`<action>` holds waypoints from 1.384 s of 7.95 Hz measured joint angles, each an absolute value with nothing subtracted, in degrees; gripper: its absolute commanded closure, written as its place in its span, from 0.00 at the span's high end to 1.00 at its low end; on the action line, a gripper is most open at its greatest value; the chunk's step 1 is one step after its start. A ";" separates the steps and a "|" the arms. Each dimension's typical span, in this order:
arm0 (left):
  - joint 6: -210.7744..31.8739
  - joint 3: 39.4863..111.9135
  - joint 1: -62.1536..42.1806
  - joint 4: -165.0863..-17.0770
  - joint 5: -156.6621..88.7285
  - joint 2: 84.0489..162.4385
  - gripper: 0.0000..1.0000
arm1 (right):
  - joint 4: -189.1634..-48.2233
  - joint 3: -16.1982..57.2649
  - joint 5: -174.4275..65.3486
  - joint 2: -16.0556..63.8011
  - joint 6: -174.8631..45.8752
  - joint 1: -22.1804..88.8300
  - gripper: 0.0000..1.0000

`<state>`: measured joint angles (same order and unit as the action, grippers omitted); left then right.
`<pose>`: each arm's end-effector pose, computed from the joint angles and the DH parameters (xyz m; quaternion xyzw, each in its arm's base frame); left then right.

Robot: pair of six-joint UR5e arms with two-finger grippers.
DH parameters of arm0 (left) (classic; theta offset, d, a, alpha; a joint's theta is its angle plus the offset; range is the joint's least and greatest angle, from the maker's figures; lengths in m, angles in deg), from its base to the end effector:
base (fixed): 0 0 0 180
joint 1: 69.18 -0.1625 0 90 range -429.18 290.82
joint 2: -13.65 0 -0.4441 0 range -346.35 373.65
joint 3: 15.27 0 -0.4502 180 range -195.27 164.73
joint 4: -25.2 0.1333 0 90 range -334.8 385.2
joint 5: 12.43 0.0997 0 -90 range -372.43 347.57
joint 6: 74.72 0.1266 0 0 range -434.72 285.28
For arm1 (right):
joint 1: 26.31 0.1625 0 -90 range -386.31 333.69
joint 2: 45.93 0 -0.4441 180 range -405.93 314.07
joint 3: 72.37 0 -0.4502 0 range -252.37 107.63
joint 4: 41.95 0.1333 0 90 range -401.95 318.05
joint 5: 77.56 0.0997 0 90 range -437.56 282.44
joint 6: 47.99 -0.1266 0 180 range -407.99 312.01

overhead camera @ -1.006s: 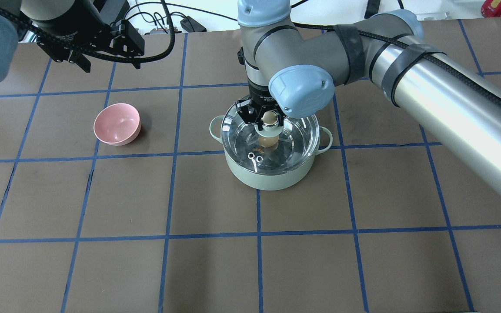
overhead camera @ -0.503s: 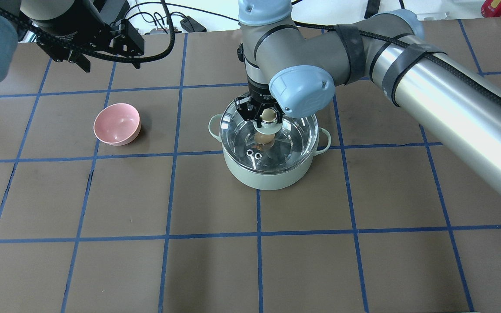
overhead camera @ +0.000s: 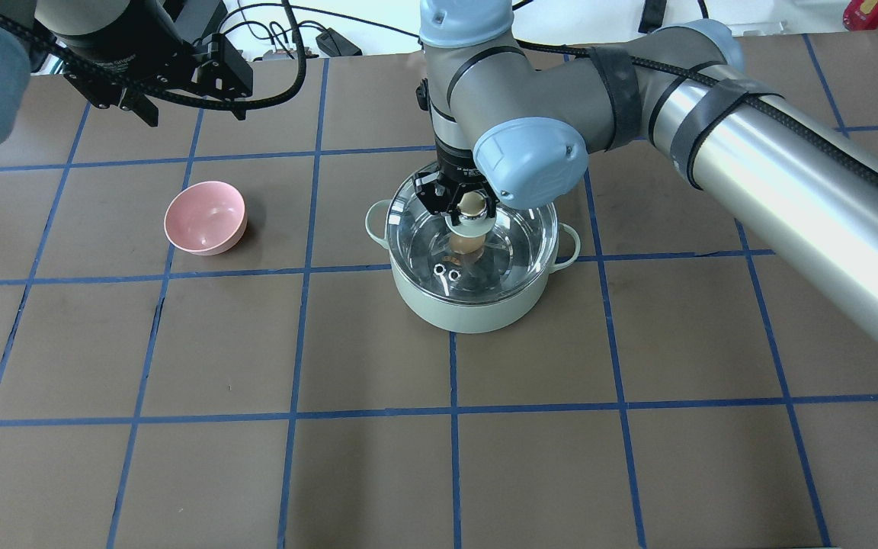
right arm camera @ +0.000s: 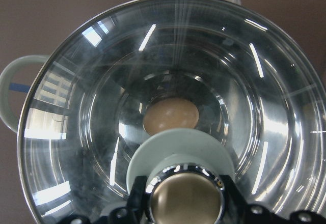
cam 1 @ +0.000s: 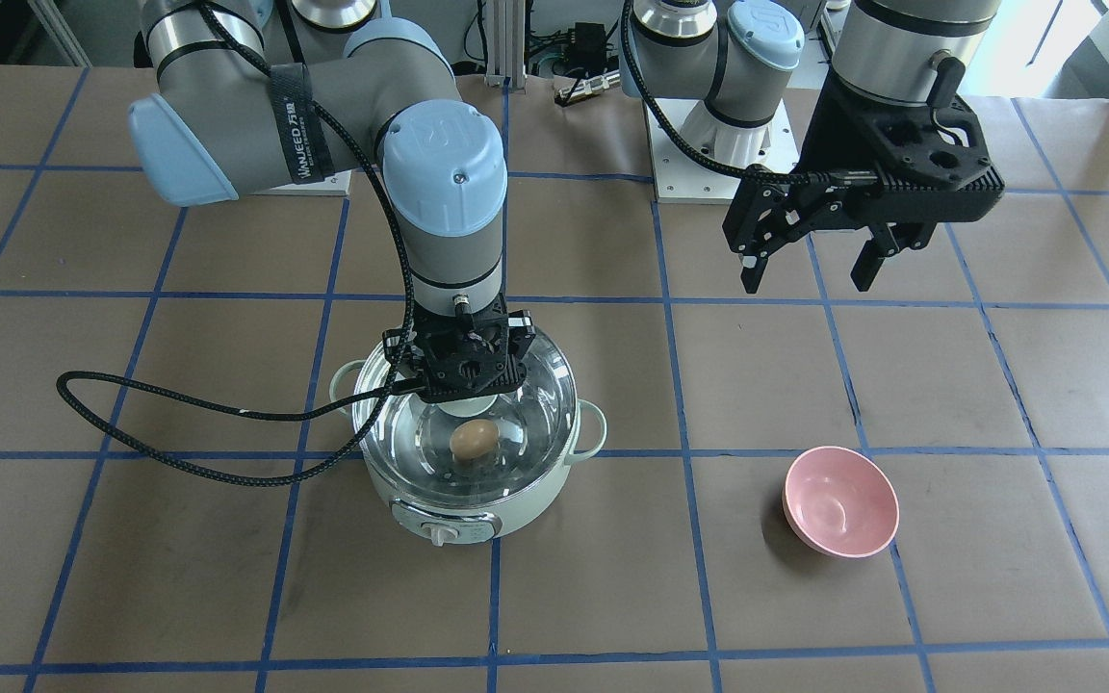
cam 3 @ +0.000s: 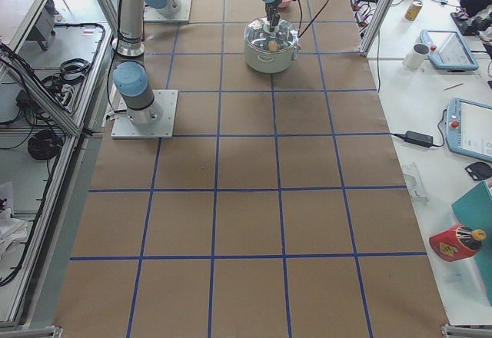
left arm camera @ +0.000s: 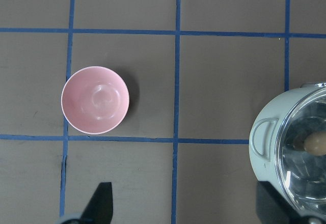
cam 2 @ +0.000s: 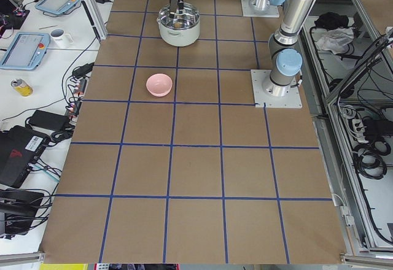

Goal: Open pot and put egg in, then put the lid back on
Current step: 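Lower the glass lid onto the pot with the right gripper, then release the lid knob and raise the right gripper away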

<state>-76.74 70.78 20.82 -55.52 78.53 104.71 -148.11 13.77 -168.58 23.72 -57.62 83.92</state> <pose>-0.1312 -0.5820 0.5265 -0.0184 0.9942 -0.1061 0.0065 0.3599 -0.5975 0.3239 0.0924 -0.9957 -0.0005 0.0093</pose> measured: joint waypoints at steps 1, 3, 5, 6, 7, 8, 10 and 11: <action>-76.74 70.78 20.82 -55.55 78.53 104.71 1.00 | -148.15 13.81 -168.55 23.74 -57.63 83.91 0.01; -76.74 70.78 20.82 -55.57 78.50 104.70 1.00 | -148.63 13.84 -168.48 23.73 -57.72 83.94 0.01; -76.74 70.78 20.82 -55.57 78.53 104.70 1.00 | -148.86 13.85 -168.34 23.74 -57.74 83.95 0.34; -76.74 70.77 20.82 -55.57 78.53 104.70 1.00 | -148.89 13.85 -168.30 23.76 -57.75 83.93 0.69; -76.74 70.78 20.82 -55.57 78.53 104.70 1.00 | -148.90 13.85 -168.32 23.76 -57.75 83.92 1.00; -76.74 70.78 20.82 -55.57 78.53 104.70 1.00 | -148.91 13.85 -168.39 23.72 -57.77 83.91 1.00; -76.74 70.78 20.82 -55.57 78.53 104.70 1.00 | -148.45 13.88 -168.77 24.04 -57.96 83.76 1.00; -76.74 70.77 20.82 -55.57 78.53 104.70 1.00 | -146.81 13.87 -168.98 24.68 -58.15 83.43 1.00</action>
